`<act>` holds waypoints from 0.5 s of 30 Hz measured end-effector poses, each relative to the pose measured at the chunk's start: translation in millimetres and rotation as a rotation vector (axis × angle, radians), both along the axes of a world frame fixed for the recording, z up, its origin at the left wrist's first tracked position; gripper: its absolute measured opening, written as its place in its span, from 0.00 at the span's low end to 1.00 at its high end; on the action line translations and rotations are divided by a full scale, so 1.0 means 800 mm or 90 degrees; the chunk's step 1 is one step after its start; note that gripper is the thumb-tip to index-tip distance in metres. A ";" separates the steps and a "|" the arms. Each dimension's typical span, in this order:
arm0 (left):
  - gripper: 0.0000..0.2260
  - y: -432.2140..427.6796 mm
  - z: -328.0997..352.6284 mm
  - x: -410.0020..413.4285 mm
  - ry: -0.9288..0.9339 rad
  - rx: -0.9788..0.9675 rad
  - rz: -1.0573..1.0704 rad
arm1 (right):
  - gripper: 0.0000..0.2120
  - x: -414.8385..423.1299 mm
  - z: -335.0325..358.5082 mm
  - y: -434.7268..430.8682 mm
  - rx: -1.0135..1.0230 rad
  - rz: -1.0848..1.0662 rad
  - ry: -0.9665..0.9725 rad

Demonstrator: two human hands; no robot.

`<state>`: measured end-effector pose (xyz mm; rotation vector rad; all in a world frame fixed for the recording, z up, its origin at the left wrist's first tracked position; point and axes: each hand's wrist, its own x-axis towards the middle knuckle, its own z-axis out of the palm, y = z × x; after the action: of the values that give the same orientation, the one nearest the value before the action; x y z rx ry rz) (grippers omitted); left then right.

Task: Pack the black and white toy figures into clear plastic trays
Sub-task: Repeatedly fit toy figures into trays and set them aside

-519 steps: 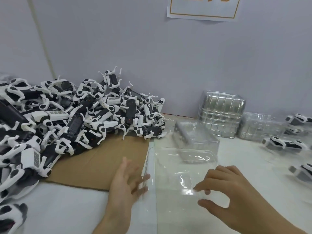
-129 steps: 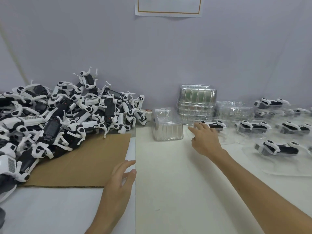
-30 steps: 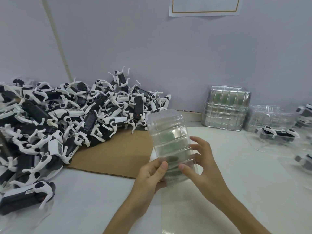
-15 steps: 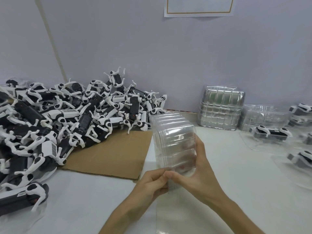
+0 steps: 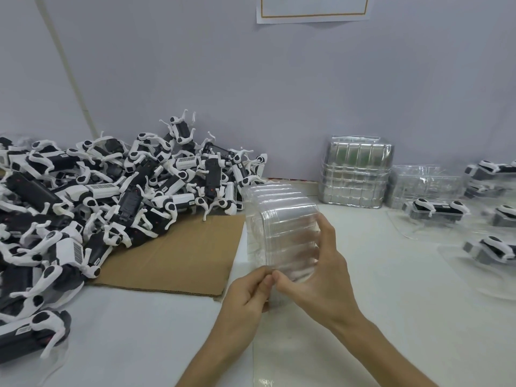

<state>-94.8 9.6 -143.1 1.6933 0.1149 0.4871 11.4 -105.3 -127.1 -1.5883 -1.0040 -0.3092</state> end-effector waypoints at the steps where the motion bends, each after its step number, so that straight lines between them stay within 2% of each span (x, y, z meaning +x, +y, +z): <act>1: 0.12 -0.001 0.000 0.000 -0.002 0.011 0.008 | 0.50 0.001 -0.001 0.001 -0.001 -0.009 -0.001; 6: 0.12 -0.008 -0.002 0.004 -0.039 0.061 0.071 | 0.51 0.006 -0.004 0.002 -0.011 -0.057 -0.013; 10: 0.10 -0.013 -0.004 0.008 -0.078 0.142 0.152 | 0.56 0.008 -0.003 0.003 -0.025 -0.081 -0.017; 15: 0.16 -0.011 -0.002 0.007 -0.089 0.216 0.196 | 0.59 0.009 0.000 0.002 -0.038 -0.090 -0.010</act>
<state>-89.2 0.9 -144.6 1.9759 0.2018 0.8935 18.5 -103.8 -127.3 -1.7170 -0.9223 -0.3915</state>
